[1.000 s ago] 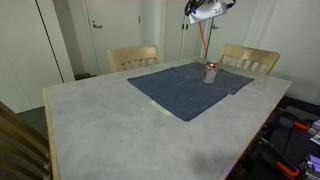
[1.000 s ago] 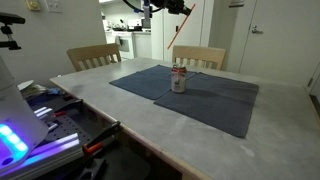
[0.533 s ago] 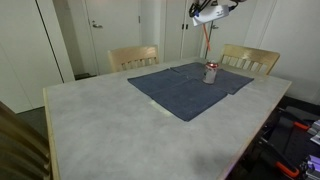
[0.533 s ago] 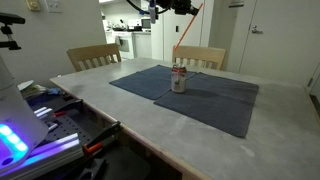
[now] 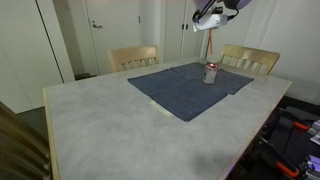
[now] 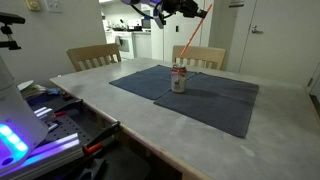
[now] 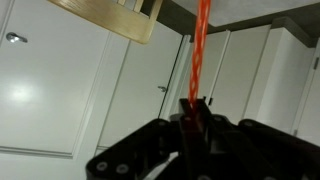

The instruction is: Pick up the straw from the table and put it in the can.

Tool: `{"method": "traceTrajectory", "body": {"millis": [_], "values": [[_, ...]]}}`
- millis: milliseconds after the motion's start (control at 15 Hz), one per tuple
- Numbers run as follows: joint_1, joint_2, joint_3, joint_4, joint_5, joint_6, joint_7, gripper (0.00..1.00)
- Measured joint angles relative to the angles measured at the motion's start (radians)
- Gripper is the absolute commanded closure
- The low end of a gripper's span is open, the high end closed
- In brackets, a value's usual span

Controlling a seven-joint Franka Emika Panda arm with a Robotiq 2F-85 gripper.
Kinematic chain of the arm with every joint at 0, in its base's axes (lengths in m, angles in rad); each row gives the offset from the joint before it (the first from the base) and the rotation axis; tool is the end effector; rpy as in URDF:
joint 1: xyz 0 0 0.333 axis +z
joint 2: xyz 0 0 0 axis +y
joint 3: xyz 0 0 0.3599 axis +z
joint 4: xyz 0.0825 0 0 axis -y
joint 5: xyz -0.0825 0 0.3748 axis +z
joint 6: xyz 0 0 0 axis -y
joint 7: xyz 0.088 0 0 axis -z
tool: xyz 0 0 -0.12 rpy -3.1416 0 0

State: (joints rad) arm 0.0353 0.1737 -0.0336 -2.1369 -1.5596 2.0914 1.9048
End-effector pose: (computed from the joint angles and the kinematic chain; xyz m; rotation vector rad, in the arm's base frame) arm 0.5760 -0.0587 0.3897 1.8936 -0.8463 1.0633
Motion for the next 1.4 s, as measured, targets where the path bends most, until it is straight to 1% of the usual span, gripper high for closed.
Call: {"method": "traceTrajectory", "body": {"millis": [600,800,1000,1400], "values": [[0.01,0.059,0.051,0.022,0.033,-0.123,0.078,0.98],[0.013,0.085,0.058,0.033,0.035,-0.144,0.103,0.98],[0.013,0.101,0.06,0.038,0.021,-0.132,0.119,0.98],[0.001,0.096,0.06,0.038,-0.017,-0.035,0.118,0.98]]}}
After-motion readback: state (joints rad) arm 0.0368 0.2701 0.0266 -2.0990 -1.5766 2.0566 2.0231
